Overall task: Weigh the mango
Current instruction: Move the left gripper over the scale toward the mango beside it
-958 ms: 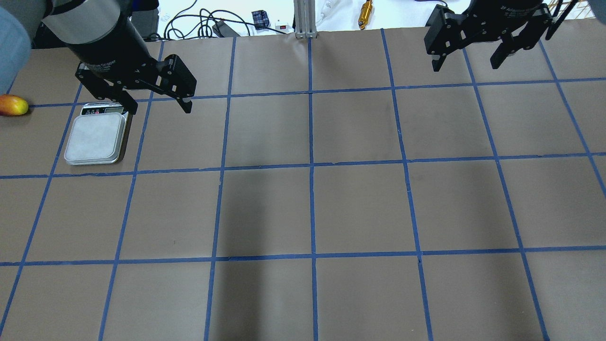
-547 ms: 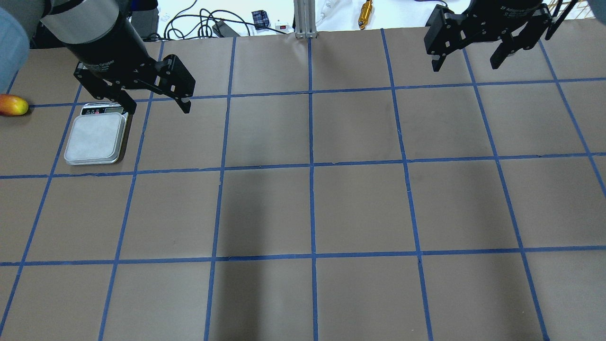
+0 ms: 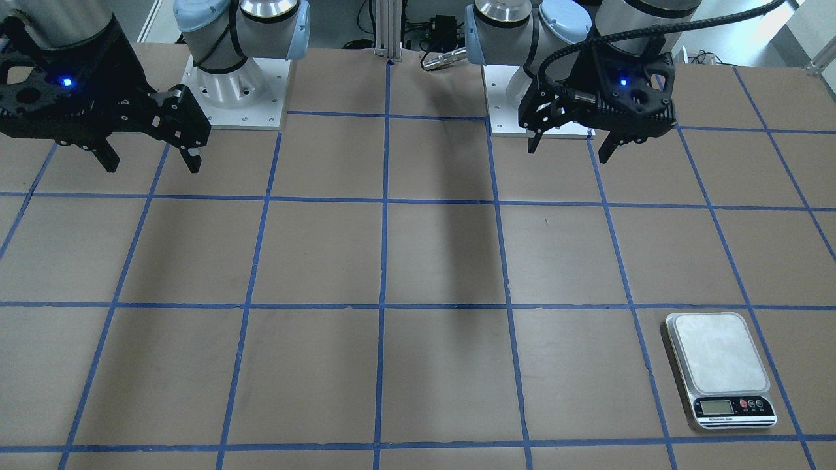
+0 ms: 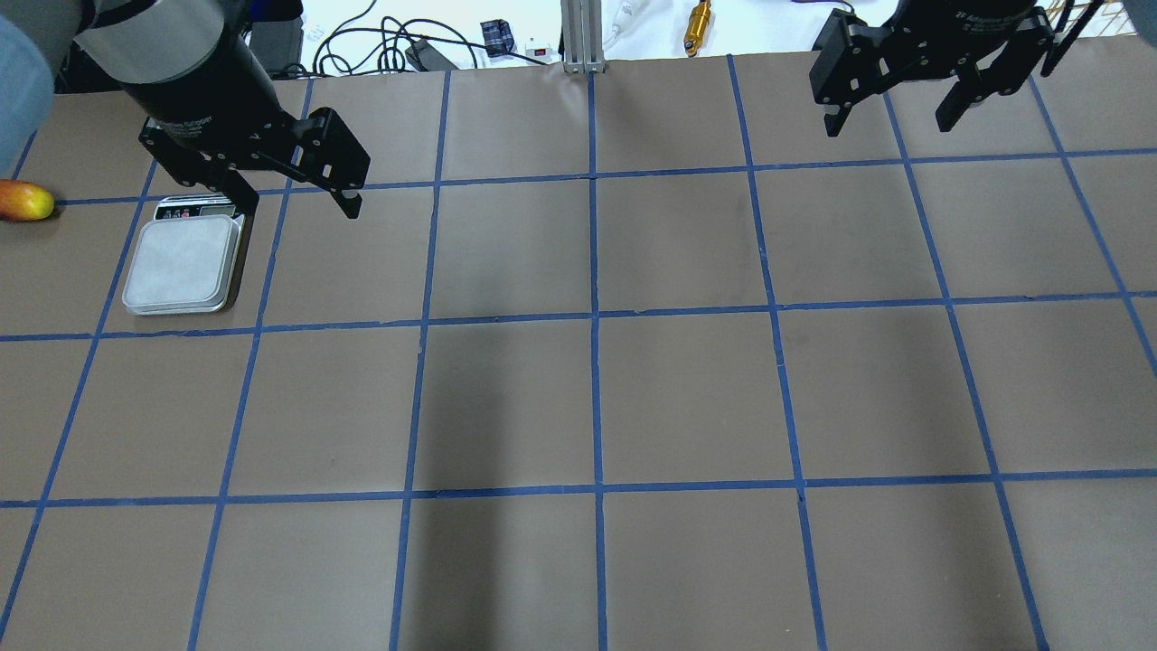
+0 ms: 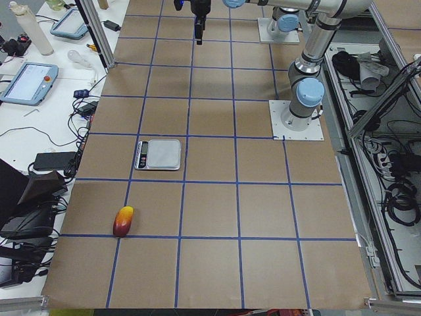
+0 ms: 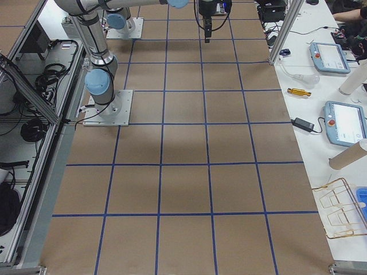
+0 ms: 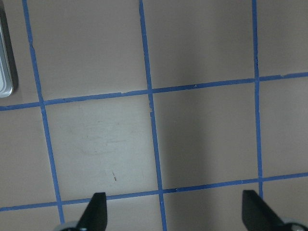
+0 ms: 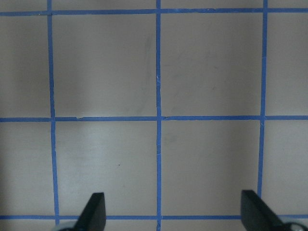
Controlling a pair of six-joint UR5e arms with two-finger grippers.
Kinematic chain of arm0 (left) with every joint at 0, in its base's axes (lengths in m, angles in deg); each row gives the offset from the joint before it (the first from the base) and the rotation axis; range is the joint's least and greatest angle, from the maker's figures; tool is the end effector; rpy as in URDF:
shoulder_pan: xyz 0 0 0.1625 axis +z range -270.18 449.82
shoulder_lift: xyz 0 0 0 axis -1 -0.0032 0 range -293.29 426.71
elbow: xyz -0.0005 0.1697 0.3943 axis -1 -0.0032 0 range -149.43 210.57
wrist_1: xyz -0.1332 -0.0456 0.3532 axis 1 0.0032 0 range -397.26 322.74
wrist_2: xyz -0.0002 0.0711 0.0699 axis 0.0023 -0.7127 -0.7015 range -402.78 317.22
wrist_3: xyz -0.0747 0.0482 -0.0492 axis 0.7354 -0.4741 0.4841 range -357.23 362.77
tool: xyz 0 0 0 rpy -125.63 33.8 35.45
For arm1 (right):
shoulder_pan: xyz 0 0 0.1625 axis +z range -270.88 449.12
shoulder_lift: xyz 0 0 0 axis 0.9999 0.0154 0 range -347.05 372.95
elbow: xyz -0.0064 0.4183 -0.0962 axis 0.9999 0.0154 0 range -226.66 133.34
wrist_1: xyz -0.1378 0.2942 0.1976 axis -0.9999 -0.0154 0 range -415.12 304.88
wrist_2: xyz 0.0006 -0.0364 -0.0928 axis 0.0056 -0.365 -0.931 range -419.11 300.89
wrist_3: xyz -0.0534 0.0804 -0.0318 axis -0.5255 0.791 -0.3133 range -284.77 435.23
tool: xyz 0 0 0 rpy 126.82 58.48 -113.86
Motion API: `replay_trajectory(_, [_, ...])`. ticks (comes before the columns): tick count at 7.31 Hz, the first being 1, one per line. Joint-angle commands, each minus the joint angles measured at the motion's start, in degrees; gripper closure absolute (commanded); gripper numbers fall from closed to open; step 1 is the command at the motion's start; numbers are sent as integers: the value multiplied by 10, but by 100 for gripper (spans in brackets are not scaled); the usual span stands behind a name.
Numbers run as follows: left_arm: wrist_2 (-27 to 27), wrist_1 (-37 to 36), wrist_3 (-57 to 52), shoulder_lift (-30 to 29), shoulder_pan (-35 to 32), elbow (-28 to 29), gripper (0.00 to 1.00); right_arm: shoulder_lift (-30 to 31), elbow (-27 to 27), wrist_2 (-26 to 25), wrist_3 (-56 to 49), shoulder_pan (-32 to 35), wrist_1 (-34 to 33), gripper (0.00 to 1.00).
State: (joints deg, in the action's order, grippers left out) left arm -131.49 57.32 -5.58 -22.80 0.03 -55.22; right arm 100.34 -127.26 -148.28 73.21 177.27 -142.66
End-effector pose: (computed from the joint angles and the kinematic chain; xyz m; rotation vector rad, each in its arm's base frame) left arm -0.1339 -0.4517 0.5196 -0.2213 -3.1113 0.0058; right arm 0.1191 -0.4843 0.5396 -0.0056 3.1272 -0.1191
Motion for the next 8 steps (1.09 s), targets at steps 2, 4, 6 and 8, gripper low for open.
replay_trajectory(2, [-11,5,-158,-9,84,-8,0,1,0,0,0,0,0,0])
replay_trajectory(4, [-46,3,-289,-26,116,-14,0,0,0,0,0,-1,0,0])
replay_trajectory(6, [-73,-13,-455,-60,232,-30,2,0,0,0,0,0,0,0])
replay_trajectory(8, [-76,-94,-601,-107,289,-28,2,0,0,0,0,0,0,0])
